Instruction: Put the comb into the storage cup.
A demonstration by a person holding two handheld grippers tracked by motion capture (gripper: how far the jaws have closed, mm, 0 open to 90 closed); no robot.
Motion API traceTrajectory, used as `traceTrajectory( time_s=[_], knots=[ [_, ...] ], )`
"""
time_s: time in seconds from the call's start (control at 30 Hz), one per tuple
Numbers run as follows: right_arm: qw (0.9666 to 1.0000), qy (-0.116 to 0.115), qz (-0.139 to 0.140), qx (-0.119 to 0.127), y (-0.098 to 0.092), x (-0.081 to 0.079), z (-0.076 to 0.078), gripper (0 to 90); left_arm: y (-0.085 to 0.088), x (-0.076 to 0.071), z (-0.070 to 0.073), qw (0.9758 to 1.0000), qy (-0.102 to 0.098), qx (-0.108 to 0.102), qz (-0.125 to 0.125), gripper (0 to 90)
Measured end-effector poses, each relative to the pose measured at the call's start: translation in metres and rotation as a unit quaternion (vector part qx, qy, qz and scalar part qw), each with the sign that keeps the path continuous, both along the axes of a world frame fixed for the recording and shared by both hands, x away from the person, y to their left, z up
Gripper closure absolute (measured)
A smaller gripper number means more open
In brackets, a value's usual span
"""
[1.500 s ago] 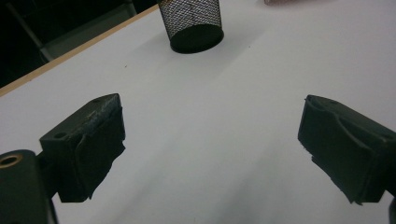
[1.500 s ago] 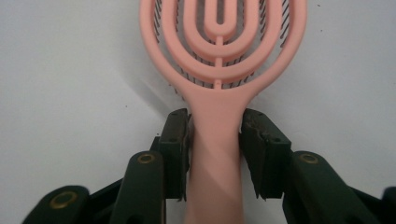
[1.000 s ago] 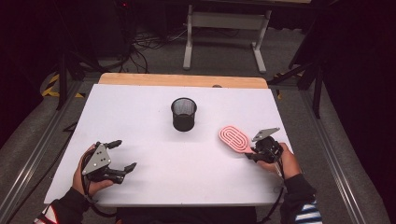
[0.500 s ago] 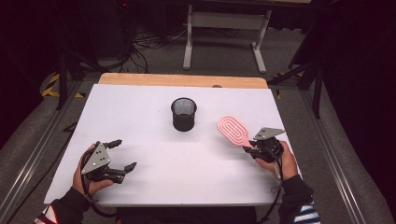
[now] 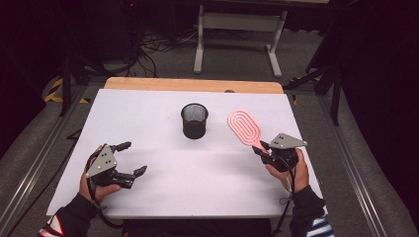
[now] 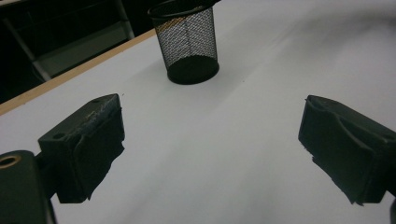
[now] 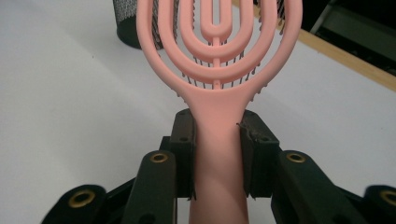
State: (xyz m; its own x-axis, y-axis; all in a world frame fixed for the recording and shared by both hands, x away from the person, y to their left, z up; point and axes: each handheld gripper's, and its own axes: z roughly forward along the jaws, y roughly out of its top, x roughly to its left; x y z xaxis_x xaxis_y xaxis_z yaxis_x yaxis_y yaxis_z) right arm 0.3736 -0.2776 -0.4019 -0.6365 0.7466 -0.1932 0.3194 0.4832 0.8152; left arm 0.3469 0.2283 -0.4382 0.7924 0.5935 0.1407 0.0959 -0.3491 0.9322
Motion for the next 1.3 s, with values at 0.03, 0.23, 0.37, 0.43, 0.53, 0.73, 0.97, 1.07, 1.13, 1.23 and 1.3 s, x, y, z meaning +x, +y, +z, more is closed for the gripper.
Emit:
traceTrajectory(
  time_s=[0.03, 0.23, 0.37, 0.43, 0.53, 0.73, 0.97, 1.07, 1.13, 1.23, 1.3],
  knots=[
    [0.9999, -0.012, -0.001, 0.006, 0.004, -0.002, 0.001, 70.1, -0.004, 0.002, 0.003, 1.0000, -0.003, -0.001, -0.004, 7.8],
    [0.9992, -0.035, 0.000, 0.017, 0.014, -0.007, 0.003, 70.1, -0.012, 0.006, 0.010, 0.9999, -0.006, -0.006, -0.014, 6.7],
    [0.9987, -0.043, 0.006, 0.028, 0.020, -0.010, 0.003, 70.1, -0.019, 0.009, 0.015, 0.9996, -0.005, -0.014, -0.024, 6.7],
    [0.9983, -0.049, 0.011, 0.029, 0.025, -0.011, 0.003, 70.1, -0.023, 0.012, 0.017, 0.9994, -0.005, -0.020, -0.029, 6.6],
    [0.9977, -0.058, 0.019, 0.029, 0.034, -0.013, 0.002, 70.1, -0.029, 0.014, 0.021, 0.9991, -0.006, -0.021, -0.035, 6.4],
    [0.9971, -0.064, 0.030, 0.029, 0.044, -0.013, 0.001, 70.1, -0.039, 0.016, 0.028, 0.9987, -0.014, -0.027, -0.040, 6.4],
    [0.9959, -0.076, 0.030, 0.040, 0.056, -0.016, -0.002, 70.1, -0.052, 0.021, 0.031, 0.9977, -0.007, -0.041, -0.053, 6.4],
    [0.9952, -0.083, 0.033, 0.041, 0.064, -0.017, -0.003, 70.1, -0.058, 0.023, 0.033, 0.9972, -0.005, -0.047, -0.059, 6.6],
    [0.9948, -0.086, 0.036, 0.041, 0.068, -0.018, -0.004, 70.1, -0.061, 0.026, 0.034, 0.9964, 0.001, -0.054, -0.065, 6.5],
    [0.9941, -0.092, 0.039, 0.042, 0.076, -0.019, -0.006, 70.1, -0.068, 0.027, 0.035, 0.9954, 0.008, -0.064, -0.070, 6.5],
    [0.9935, -0.096, 0.042, 0.045, 0.081, -0.020, -0.007, 70.1, -0.073, 0.029, 0.036, 0.9957, 0.013, -0.063, -0.067, 6.6]
  ],
)
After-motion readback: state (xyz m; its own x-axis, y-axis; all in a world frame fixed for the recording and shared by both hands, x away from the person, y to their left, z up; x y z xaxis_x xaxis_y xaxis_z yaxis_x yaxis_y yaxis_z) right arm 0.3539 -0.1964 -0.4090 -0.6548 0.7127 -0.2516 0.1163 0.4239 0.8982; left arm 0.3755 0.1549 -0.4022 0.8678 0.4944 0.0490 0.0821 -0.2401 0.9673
